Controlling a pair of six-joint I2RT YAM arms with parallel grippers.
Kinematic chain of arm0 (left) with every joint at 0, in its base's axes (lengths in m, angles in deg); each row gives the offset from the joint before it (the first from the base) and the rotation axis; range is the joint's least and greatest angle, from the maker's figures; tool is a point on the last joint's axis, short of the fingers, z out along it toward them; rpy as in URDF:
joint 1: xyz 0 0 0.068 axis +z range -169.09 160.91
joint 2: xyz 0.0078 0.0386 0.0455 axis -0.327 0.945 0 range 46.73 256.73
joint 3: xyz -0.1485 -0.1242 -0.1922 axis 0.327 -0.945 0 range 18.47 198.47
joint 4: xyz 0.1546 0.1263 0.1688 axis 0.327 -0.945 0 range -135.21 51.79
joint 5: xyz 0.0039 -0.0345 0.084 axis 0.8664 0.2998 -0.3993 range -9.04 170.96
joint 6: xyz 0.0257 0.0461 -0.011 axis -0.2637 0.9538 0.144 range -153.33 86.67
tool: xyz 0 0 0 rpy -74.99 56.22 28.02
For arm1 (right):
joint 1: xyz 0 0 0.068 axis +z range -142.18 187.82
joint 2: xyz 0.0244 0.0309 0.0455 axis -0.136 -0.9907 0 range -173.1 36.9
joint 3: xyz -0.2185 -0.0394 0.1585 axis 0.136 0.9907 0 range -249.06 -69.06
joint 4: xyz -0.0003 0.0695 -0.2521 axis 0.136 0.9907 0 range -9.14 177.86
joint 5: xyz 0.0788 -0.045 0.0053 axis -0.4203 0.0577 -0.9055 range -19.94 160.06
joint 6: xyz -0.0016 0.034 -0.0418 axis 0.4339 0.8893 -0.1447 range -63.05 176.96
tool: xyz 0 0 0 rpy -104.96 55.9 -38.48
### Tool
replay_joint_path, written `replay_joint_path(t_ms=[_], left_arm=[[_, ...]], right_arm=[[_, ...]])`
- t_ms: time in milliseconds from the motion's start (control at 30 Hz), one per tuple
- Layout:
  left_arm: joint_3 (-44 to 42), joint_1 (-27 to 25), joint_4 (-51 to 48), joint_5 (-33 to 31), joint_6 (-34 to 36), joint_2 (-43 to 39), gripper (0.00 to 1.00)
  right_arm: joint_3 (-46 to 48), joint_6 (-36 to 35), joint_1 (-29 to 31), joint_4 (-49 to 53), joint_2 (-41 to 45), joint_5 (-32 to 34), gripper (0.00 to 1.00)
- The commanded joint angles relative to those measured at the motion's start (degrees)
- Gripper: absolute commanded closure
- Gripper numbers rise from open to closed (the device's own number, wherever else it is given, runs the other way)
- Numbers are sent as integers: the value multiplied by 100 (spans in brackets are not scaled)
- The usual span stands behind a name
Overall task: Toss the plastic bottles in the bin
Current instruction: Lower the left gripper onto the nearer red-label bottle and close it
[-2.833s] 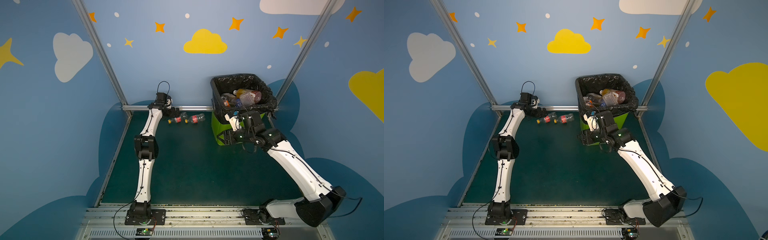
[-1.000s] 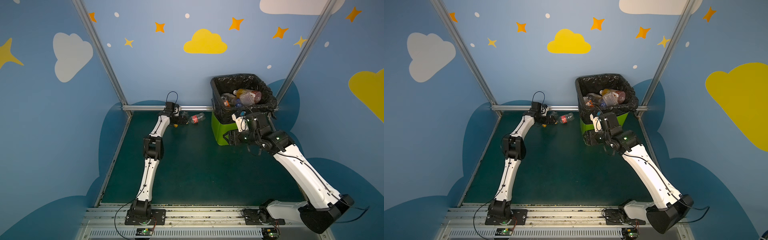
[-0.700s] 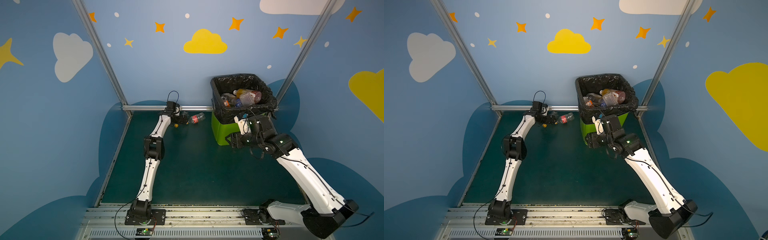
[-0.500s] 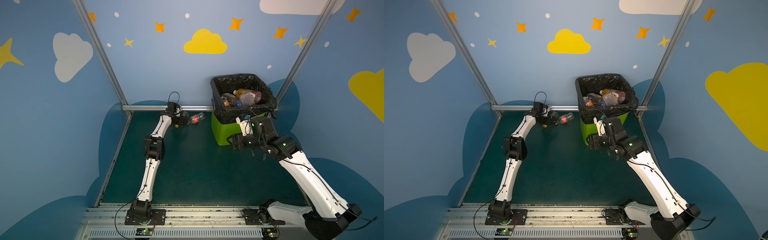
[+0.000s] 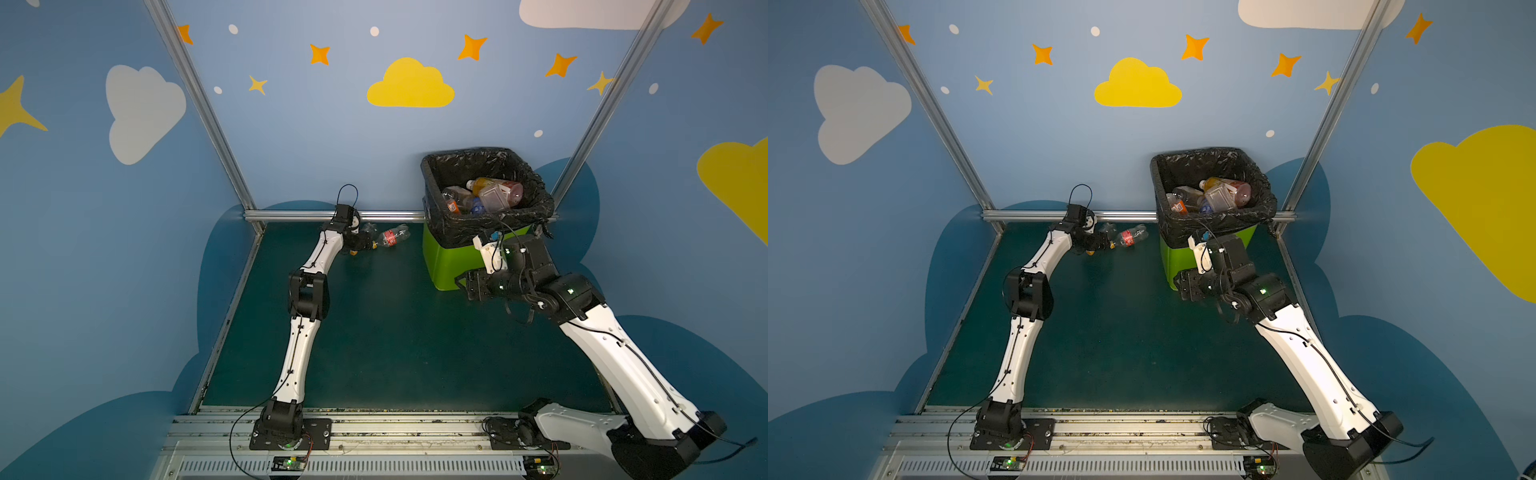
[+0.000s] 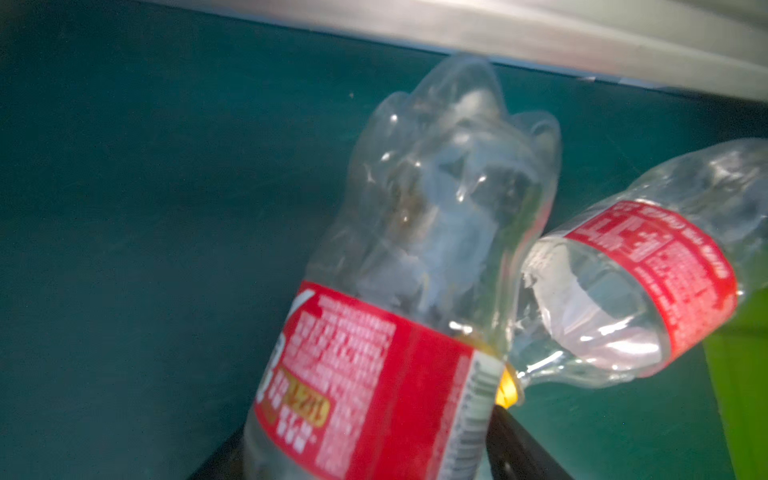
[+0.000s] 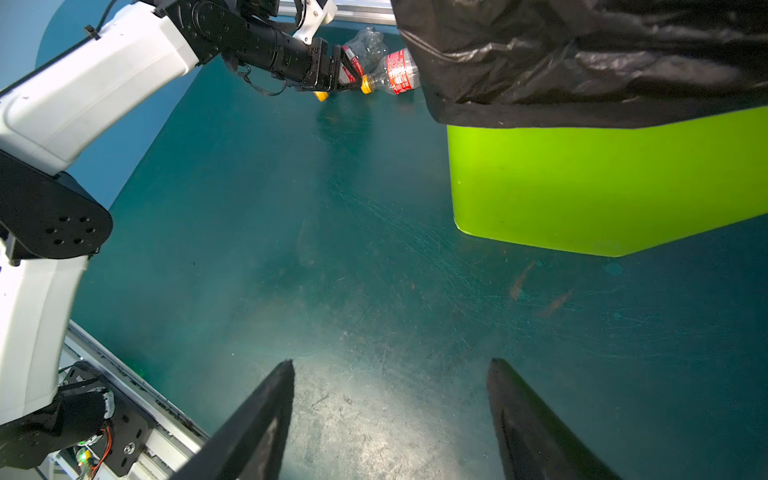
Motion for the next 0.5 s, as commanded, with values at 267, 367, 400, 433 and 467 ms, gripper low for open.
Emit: replay_joint_path(t_ms=[267,367,400,433,467], left_arm=[[-85,-19,-233,-307,-109,-332,33],[-85,-19,-386,-313,-104,-402,35],[-106,-19,-447,-307,-96,-439,37],[-147,-19,-481,-309,-79,-487,38],[-206,-19,-491,-310,-66,-541,39]], right_arm=[[127,-101,-48,146,219,-13,26],[151,-130,-64,154,237,-18,26],[152,-142,-72,157,245,-22,26],[154,-152,-77,147,241,-31,26],[157,-174,-81,136,248,-39,26]])
